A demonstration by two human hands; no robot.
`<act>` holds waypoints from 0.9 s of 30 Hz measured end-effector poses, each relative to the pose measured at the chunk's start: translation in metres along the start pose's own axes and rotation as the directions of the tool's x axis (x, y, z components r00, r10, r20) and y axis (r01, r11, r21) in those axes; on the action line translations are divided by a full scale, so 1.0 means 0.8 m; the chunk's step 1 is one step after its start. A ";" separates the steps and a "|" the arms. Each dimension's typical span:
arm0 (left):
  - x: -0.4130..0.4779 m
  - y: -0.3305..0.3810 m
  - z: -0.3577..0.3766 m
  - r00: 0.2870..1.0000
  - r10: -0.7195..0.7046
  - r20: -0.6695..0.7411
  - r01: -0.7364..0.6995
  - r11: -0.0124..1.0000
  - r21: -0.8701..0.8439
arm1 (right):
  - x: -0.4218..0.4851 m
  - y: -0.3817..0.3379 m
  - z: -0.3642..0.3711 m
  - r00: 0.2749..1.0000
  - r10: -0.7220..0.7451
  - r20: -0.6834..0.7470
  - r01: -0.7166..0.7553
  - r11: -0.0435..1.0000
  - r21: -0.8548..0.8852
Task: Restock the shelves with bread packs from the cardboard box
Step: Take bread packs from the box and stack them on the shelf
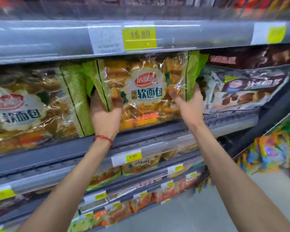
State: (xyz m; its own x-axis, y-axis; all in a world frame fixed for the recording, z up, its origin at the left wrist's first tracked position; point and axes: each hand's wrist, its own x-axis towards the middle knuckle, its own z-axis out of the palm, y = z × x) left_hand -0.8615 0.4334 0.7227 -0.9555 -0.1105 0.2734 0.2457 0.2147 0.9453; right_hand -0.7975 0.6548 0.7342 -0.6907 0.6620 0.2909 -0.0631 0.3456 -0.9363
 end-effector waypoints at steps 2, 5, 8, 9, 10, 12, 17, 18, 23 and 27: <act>0.009 -0.004 0.011 0.998 0.033 -0.055 -0.035 0.999 -0.035 | 0.023 0.021 0.007 0.998 -0.010 0.054 0.009 1.000 0.020; 0.015 -0.008 0.019 0.988 0.076 -0.132 -0.082 0.996 -0.037 | 0.035 0.018 0.016 0.993 0.009 0.117 -0.018 0.997 0.072; 0.022 -0.010 0.026 0.987 0.084 -0.134 -0.094 0.993 -0.076 | 0.051 0.023 0.025 0.990 0.001 0.139 -0.021 0.990 0.136; 0.026 -0.016 0.029 0.989 0.082 -0.125 -0.093 0.992 -0.080 | 0.056 0.024 0.028 0.992 -0.002 0.129 -0.018 0.988 0.151; 0.031 -0.020 0.032 0.991 0.083 -0.107 -0.093 0.992 -0.085 | 0.062 0.025 0.032 0.993 -0.005 0.119 -0.015 0.986 0.168; 0.043 -0.035 0.038 0.995 0.057 -0.084 -0.064 0.994 -0.087 | 0.068 0.026 0.038 0.995 0.004 0.101 -0.022 0.984 0.176; 0.048 -0.045 0.045 0.998 0.059 -0.029 -0.060 0.998 -0.016 | 0.065 0.043 0.038 0.987 0.032 0.159 -0.043 0.997 0.068; 0.047 -0.046 0.044 0.999 0.052 -0.010 -0.052 0.999 -0.009 | 0.062 0.046 0.035 0.983 0.048 0.176 -0.059 0.997 0.057; 0.041 -0.044 0.043 1.000 -0.010 0.020 0.009 0.999 0.031 | 0.065 0.057 0.028 0.975 0.102 0.200 -0.111 0.993 0.031; 0.034 -0.033 0.042 1.000 -0.024 0.016 0.023 0.997 0.072 | 0.055 0.051 0.025 0.979 0.109 0.170 -0.119 0.992 0.049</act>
State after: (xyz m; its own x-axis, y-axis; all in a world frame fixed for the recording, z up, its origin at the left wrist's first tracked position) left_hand -0.8991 0.4573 0.6995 -0.9637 -0.1003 0.2474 0.2110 0.2815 0.9361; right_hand -0.8450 0.6846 0.7052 -0.8056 0.5734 0.1493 -0.0156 0.2313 -0.9728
